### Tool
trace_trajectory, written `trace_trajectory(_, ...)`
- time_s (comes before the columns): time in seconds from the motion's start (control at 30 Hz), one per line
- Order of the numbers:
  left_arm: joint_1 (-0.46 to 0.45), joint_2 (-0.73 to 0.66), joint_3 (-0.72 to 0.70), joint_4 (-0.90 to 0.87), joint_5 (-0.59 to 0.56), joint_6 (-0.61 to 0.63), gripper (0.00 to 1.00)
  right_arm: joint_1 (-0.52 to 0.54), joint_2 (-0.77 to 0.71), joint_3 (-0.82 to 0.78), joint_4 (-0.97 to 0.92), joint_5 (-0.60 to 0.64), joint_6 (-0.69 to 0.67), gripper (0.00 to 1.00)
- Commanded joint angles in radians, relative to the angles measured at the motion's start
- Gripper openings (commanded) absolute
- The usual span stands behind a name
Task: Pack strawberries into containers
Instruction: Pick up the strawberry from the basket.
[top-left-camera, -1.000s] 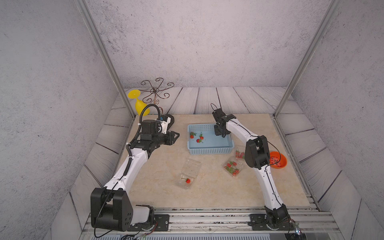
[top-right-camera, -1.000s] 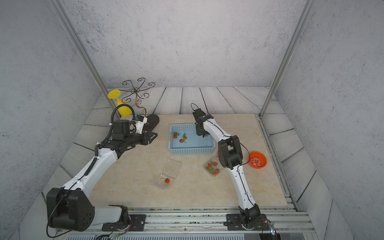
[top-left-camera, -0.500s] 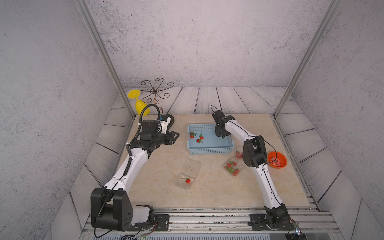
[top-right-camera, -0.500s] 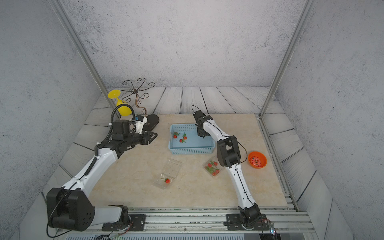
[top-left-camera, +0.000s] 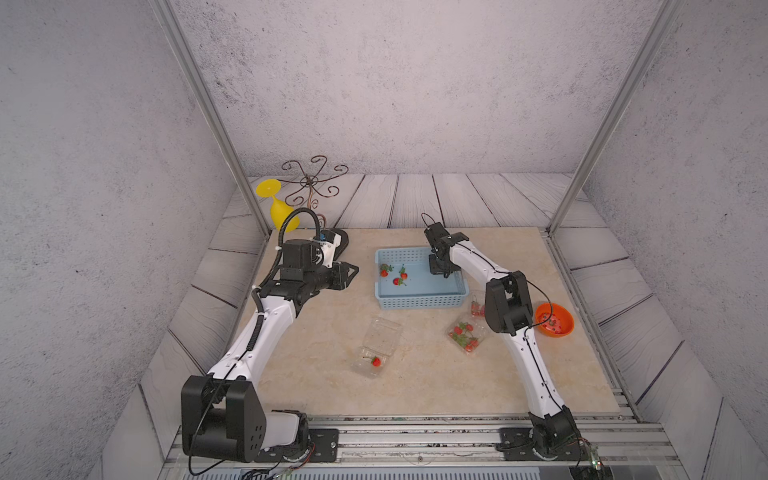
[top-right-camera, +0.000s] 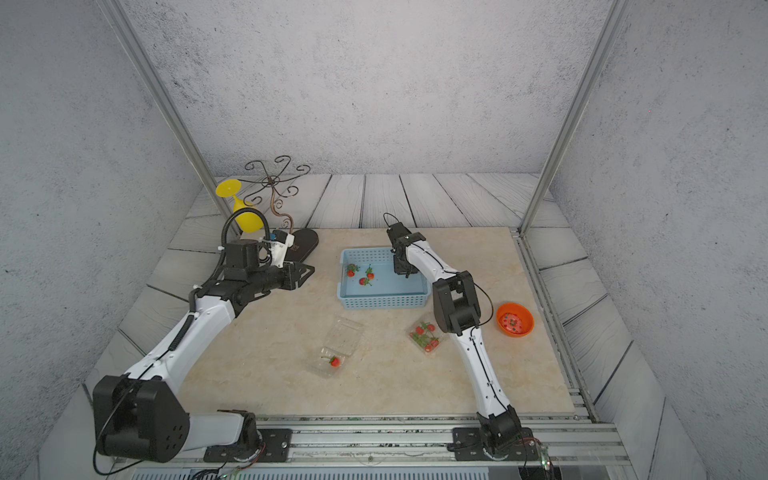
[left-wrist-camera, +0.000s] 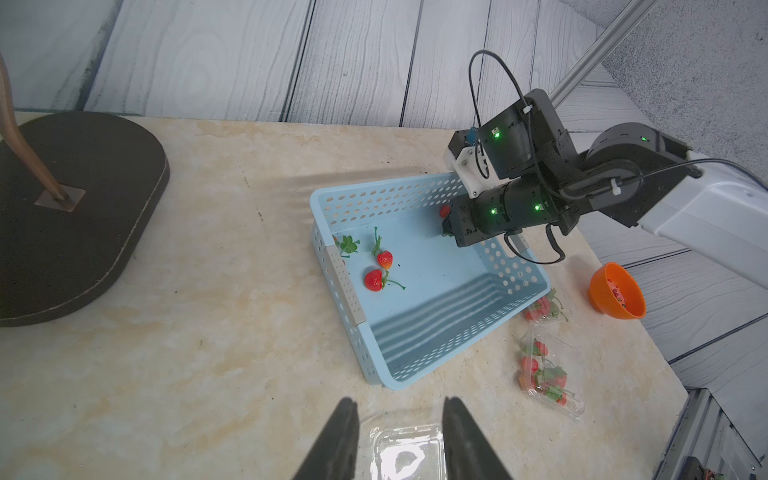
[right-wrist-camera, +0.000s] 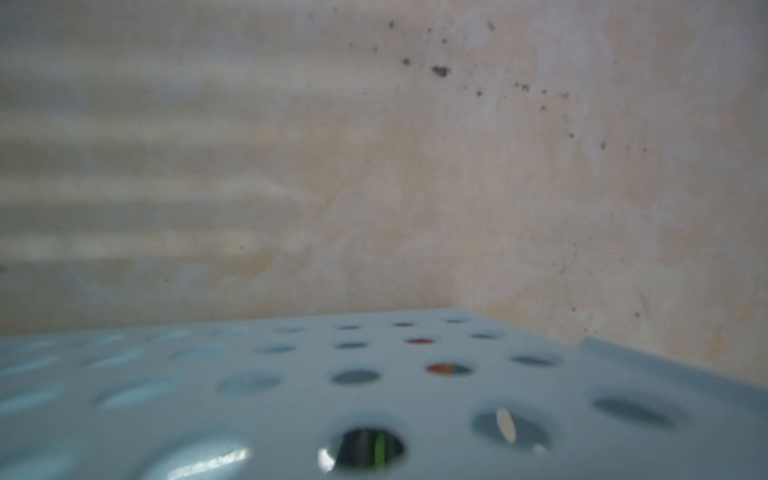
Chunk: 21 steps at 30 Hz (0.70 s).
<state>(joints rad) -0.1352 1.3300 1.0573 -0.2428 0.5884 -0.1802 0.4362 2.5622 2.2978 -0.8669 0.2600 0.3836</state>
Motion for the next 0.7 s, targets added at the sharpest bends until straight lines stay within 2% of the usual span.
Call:
trace_trajectory(0.0, 0.006, 0.003, -0.010, 0.005, 0.001, 0.010, 0.38, -0.004, -0.084, -0.049, -0.001, -0.035, -0.012, 0.04)
trace_trajectory(0.17, 0.006, 0.000, -0.012, 0.006, 0.002, 0.009, 0.38, -0.001, -0.198, -0.137, 0.045, -0.099, -0.045, 0.00)
trace_trajectory(0.5, 0.006, -0.006, -0.010, 0.004, -0.003, 0.011, 0.38, 0.040, -0.529, -0.470, 0.183, -0.264, -0.089, 0.00)
trace_trajectory(0.67, 0.008, -0.009, -0.010, 0.000, -0.015, 0.015, 0.38, 0.145, -0.691, -0.681, 0.244, -0.330, -0.099, 0.00)
